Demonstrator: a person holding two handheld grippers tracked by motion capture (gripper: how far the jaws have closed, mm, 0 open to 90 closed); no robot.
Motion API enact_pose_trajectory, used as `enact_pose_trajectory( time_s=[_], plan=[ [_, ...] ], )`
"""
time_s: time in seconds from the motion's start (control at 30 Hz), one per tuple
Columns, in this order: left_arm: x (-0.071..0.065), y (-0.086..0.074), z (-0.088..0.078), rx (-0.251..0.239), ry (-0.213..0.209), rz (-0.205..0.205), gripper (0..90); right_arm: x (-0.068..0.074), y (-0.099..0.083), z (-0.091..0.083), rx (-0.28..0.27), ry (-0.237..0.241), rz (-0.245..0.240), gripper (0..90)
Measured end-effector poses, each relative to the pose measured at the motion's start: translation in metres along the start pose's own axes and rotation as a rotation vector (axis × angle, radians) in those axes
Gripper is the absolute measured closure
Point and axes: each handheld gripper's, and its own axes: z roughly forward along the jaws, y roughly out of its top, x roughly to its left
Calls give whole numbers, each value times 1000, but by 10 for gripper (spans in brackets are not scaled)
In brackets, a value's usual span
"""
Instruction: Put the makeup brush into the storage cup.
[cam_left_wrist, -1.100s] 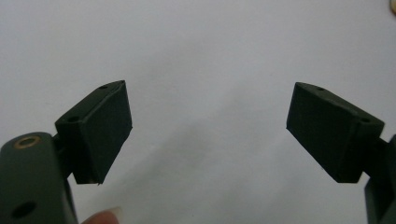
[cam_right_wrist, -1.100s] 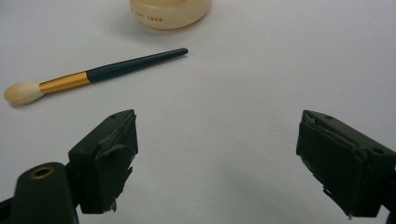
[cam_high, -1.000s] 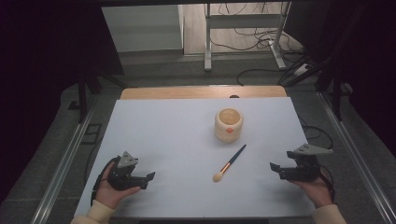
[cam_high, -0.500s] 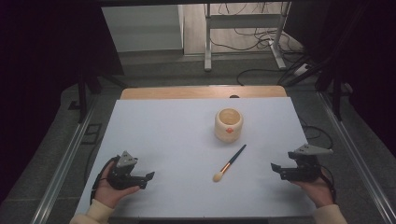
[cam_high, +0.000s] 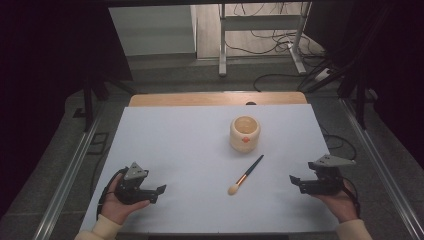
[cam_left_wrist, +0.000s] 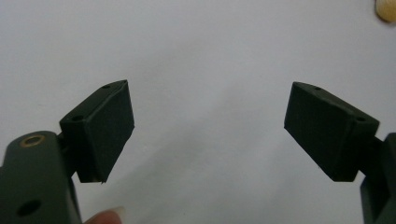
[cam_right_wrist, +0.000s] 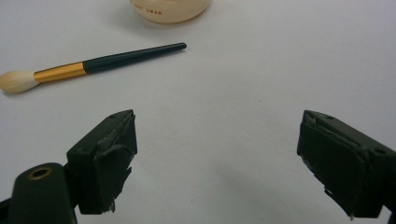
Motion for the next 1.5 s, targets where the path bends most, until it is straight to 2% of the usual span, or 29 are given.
enact_pose_trajectory(
  time_s=[0.8,1.23,1.5],
  plan=[
    [0,0,2,8,2,7,169,4,1,2,8,25,-39,113],
    [0,-3,0,9,1,8,169,12,8,6,30,24,-117,105],
    [-3,-2,2,15,-3,16,169,13,8,7,34,29,-136,103]
  ],
)
